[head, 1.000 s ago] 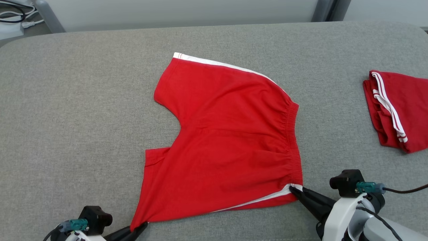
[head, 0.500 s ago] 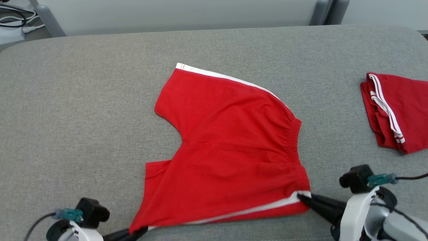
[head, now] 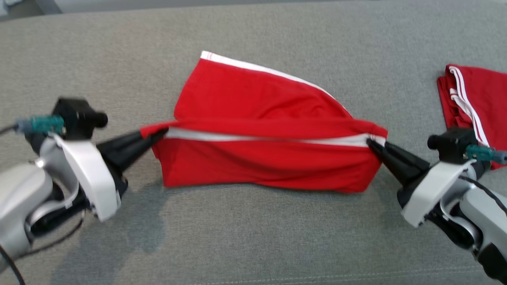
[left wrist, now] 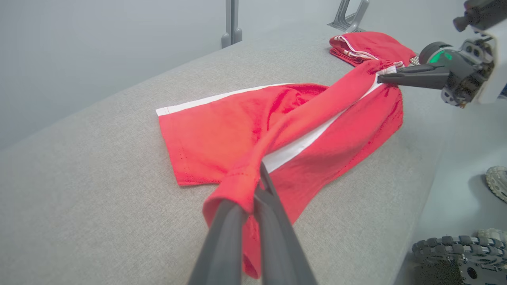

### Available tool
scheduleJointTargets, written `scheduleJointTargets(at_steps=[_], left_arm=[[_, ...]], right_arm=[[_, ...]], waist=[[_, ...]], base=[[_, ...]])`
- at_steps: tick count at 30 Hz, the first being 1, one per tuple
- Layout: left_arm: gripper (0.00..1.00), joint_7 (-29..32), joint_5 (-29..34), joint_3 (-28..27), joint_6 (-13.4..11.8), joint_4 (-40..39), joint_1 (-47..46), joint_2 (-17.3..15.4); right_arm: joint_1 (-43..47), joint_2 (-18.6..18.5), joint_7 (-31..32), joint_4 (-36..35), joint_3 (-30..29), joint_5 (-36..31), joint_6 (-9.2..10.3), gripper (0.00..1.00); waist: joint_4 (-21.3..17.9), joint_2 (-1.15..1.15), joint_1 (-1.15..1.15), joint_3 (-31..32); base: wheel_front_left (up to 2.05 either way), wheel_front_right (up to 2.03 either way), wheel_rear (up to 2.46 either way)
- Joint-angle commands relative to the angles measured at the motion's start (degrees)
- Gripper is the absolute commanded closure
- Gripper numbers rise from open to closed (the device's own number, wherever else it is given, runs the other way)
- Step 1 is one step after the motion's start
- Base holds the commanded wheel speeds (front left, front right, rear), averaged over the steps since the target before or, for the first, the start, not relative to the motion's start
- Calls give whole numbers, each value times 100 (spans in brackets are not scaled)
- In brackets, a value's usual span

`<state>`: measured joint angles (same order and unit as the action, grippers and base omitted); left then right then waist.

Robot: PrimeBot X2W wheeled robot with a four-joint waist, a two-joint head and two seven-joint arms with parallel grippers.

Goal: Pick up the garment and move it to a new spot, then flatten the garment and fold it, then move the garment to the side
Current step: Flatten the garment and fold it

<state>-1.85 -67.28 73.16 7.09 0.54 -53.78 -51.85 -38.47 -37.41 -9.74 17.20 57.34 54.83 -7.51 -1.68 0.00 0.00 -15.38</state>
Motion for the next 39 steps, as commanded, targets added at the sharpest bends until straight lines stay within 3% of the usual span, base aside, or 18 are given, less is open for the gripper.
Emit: scheduleJointTargets(at_steps=[1, 10, 16, 23, 39], left_arm=[[100, -35, 26, -237, 40, 116, -417, -149], [100, -704, 498, -62, 40, 1278, -1709, 209], [100, -1080, 834, 2, 40, 1984, -2241, 463], [100, -1041, 929, 16, 40, 2496, -2442, 719], [100, -1162, 1055, 18, 40, 3182, -2772, 977]], right_arm=[[-34, -22, -147, 89, -146, -145, 2, 100], [-367, 1012, -500, 965, -1170, -1178, 2, 100], [-444, 1626, -523, 954, -1838, -1840, 2, 100], [-393, 2019, -525, 570, -1949, -2106, 2, 100], [-417, 2362, -525, 422, -2217, -2348, 2, 100]], waist=[[-111, 0, 0, -199], [-448, 0, 0, -959], [-673, 0, 0, -1417], [-888, 0, 0, -1681], [-1115, 0, 0, -1999]], base=[[0, 0, 0], [0, 0, 0], [0, 0, 0], [0, 0, 0], [0, 0, 0]])
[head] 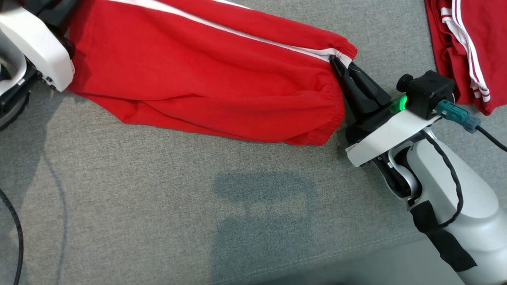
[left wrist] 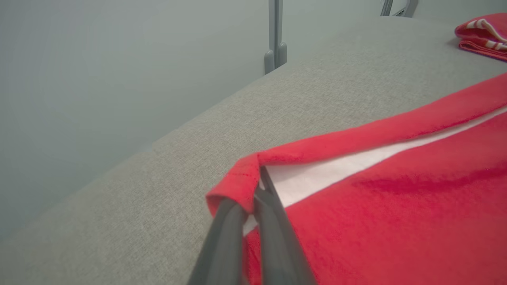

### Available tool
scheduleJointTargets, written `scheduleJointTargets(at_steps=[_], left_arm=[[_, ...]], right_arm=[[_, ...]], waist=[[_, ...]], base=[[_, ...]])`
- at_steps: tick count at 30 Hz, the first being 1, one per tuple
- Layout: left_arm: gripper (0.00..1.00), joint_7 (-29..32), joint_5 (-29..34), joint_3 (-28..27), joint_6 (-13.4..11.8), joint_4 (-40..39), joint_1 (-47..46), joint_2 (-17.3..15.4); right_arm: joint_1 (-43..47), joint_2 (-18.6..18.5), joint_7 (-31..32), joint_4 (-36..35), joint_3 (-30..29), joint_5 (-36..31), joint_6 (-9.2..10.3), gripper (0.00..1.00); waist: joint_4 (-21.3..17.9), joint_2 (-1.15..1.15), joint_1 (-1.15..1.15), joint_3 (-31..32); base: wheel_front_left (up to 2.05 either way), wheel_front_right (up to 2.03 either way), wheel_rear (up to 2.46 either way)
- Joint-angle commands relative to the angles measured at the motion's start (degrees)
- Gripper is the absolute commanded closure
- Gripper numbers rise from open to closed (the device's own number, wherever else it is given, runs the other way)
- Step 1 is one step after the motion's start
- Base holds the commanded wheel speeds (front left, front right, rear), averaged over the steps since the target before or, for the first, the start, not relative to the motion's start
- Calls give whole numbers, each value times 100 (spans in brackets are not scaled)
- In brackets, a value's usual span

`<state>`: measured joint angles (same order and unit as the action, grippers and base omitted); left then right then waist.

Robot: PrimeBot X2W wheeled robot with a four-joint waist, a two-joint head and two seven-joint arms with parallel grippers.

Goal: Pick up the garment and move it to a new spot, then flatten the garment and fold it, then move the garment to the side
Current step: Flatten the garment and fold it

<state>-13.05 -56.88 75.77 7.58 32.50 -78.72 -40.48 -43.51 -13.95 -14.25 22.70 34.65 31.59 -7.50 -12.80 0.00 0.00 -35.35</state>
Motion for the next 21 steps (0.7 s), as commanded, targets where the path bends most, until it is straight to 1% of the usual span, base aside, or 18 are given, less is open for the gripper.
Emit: scheduleJointTargets(at_steps=[1, 4, 5, 6, 7, 8, 14, 21], left_arm=[[100, -54, 33, -242, -9, 5, -296, -148], [100, -89, 58, -242, -9, 70, -327, -85], [85, -89, 54, -242, -9, 79, -305, -54], [53, -69, 36, -242, -9, 81, -272, -28], [0, -7, 42, -242, -9, 81, -230, -16], [0, 36, 23, -242, -9, 70, -193, -8], [0, 36, -145, -242, -9, 142, 9, -31], [0, -174, -281, -262, -9, 212, 436, 13]], right_arm=[[79, 45, -74, -147, 60, -20, 1, 100], [73, 85, -74, -118, 133, 42, 1, 100], [78, 85, -74, -57, 208, 106, 1, 100], [69, 88, -74, -22, 278, 196, 1, 79], [46, 83, -74, -22, 300, 261, 1, 50], [32, 71, -74, -30, 321, 312, 1, 0], [119, -82, -74, -48, 252, 463, 1, 0], [563, -286, -74, 76, 125, 621, 1, 0]], waist=[[-11, 0, 0, -14], [-15, 0, 0, -37], [-12, 0, 0, -38], [-8, 0, 0, -34], [-5, 0, 0, -26], [1, 0, 0, -12], [91, 0, 0, 221], [308, 0, 0, 706]], base=[[0, 0, 0], [0, 0, 0], [0, 0, 0], [0, 0, 0], [0, 0, 0], [0, 0, 0], [0, 0, 0], [0, 0, 0]])
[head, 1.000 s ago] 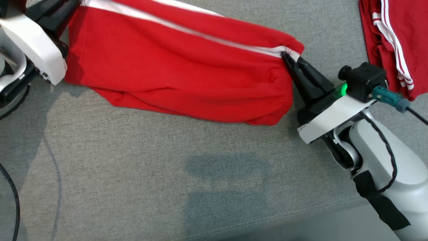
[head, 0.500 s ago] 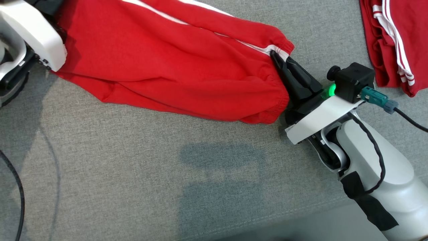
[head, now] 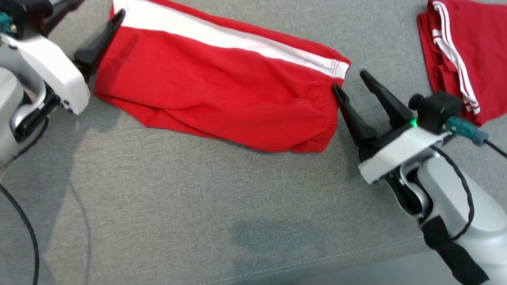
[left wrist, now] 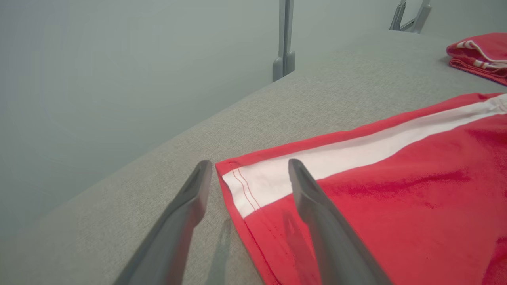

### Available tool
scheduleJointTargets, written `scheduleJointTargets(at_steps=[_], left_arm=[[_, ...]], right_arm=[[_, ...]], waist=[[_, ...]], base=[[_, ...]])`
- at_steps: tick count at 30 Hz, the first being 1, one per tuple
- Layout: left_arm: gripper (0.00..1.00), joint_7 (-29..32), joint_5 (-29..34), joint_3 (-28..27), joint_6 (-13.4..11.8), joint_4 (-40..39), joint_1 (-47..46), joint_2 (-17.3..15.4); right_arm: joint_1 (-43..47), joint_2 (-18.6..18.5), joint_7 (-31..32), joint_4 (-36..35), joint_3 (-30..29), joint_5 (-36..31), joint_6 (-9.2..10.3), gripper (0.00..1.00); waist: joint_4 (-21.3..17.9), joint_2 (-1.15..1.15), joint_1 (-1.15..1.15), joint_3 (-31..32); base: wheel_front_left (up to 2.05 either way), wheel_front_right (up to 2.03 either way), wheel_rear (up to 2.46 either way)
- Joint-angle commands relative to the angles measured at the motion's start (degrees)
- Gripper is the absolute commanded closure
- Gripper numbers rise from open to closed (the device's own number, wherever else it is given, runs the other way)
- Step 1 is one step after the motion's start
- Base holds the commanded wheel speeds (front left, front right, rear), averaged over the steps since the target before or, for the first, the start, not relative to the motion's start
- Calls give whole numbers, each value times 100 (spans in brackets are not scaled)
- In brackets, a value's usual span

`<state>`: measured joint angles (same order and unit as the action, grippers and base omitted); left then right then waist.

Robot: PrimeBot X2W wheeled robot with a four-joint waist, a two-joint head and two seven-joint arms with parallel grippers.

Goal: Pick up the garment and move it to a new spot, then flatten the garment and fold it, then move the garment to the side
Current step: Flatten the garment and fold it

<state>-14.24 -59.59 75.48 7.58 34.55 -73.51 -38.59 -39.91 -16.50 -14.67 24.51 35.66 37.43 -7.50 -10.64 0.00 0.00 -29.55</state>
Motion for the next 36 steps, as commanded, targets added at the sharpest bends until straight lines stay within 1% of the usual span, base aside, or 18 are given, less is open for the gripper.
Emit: scheduleJointTargets(at_steps=[1, 4, 9, 15, 16, 19, 23, 26, 31, 33, 36], left_arm=[[0, -64, -31, -248, -9, 17, -2, -171], [0, -72, -4, -568, -9, -19, 254, -137], [0, -74, 297, -1178, -9, -223, 939, -67], [0, -74, 728, -2128, -9, -423, 1852, 131], [0, -74, 728, -2128, -9, -423, 1852, 131], [0, -75, 1083, -2628, -14, -550, 2369, 281], [0, -75, 1394, -3316, -13, -660, 3129, 615], [0, -75, 1672, -3675, -12, -679, 3600, 833], [0, -75, 2200, -4109, -11, -576, 4038, 1095], [0, -75, 2229, -4251, -10, -469, 4136, 1231], [0, -75, 1991, -4350, -10, -285, 4190, 1432]], right_arm=[[266, -58, -32, -93, 6, 48, 1, 0], [454, -107, -32, -52, -55, 93, 1, 0], [698, -111, -32, 19, -51, 123, 1, 0], [873, -56, -32, 13, -79, 136, 1, 0], [873, -56, -32, 13, -79, 136, 1, 0], [955, -44, -32, 2, -112, 114, 1, 0], [1099, -40, -33, -32, -171, 84, 1, 0], [1210, -36, -33, -49, -186, 64, 1, 0], [1293, -43, -33, -69, -182, -57, 1, 0], [1306, -33, -33, -78, -184, -81, 1, 0], [1302, -13, -33, -88, -174, -132, 1, 0]], waist=[[124, 0, 0, 198], [225, 0, 0, 384], [370, 0, 0, 659], [470, 0, 0, 880], [470, 0, 0, 880], [495, 0, 0, 987], [520, 0, 0, 1167], [518, 0, 0, 1275], [499, 0, 0, 1326], [483, 0, 0, 1315], [442, 0, 0, 1291]], base=[[0, 0, 0], [0, 0, 0], [0, 0, 0], [0, 0, 0], [0, 0, 0], [0, 0, 0], [0, 0, 0], [0, 0, 0], [0, 0, 0], [0, 0, 0], [0, 0, 0]])
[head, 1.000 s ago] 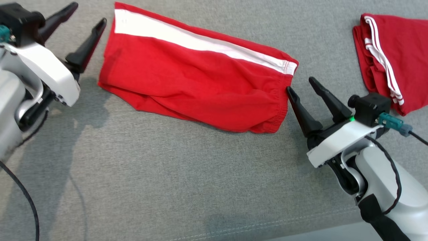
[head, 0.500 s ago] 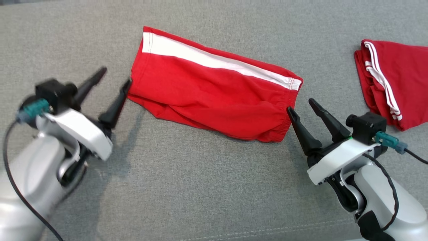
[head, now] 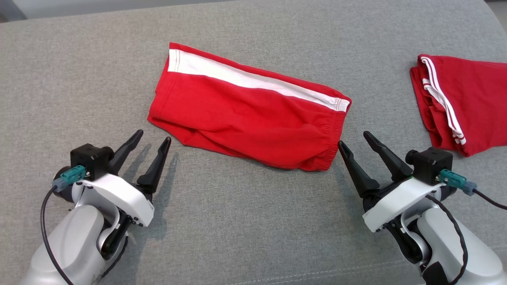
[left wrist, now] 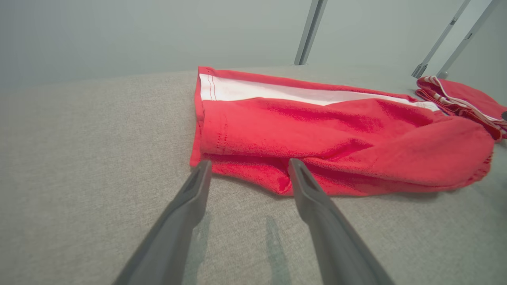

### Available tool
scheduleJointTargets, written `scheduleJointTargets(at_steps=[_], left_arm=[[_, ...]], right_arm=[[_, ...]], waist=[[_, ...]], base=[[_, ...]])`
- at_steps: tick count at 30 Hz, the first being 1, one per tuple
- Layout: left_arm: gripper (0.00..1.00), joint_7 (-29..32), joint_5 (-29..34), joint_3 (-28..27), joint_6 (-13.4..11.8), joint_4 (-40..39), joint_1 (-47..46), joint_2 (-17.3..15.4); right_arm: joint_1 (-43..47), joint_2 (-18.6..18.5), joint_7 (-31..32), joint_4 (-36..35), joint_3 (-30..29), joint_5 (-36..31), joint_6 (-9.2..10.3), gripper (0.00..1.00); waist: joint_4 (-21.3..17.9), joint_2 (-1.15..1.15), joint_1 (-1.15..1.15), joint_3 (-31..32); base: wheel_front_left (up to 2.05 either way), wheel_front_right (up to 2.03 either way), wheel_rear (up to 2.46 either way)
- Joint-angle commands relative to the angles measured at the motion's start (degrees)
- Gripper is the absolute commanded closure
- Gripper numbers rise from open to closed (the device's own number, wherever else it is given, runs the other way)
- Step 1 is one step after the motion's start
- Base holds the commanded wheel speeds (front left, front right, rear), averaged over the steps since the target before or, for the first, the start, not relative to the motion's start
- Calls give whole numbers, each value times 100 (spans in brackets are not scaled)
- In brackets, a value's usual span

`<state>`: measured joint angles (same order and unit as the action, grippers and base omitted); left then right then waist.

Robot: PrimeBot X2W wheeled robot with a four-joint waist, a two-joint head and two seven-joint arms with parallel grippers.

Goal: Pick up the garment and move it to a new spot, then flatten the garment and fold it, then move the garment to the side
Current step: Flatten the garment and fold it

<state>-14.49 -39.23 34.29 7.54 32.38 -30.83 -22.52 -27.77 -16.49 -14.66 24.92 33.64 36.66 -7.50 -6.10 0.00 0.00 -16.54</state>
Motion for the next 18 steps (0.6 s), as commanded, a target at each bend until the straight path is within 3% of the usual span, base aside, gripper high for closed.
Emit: scheduleJointTargets(at_steps=[1, 8, 18], left_arm=[[0, -51, -97, -208, -7, 10, -94, -151], [0, 60, -854, 103, -6, 751, -421, 57], [0, 36, -1986, 419, -6, 975, -996, 96]], right_arm=[[87, -7, -34, -128, 34, -71, 1, 0], [37, 53, -34, -134, 91, -105, 1, 0], [-119, 144, -34, -189, 135, -229, 1, 0]], waist=[[-28, 0, 0, -21], [-169, 0, 0, -153], [-308, 0, 0, -424]], base=[[0, 0, 0], [0, 0, 0], [0, 0, 0]])
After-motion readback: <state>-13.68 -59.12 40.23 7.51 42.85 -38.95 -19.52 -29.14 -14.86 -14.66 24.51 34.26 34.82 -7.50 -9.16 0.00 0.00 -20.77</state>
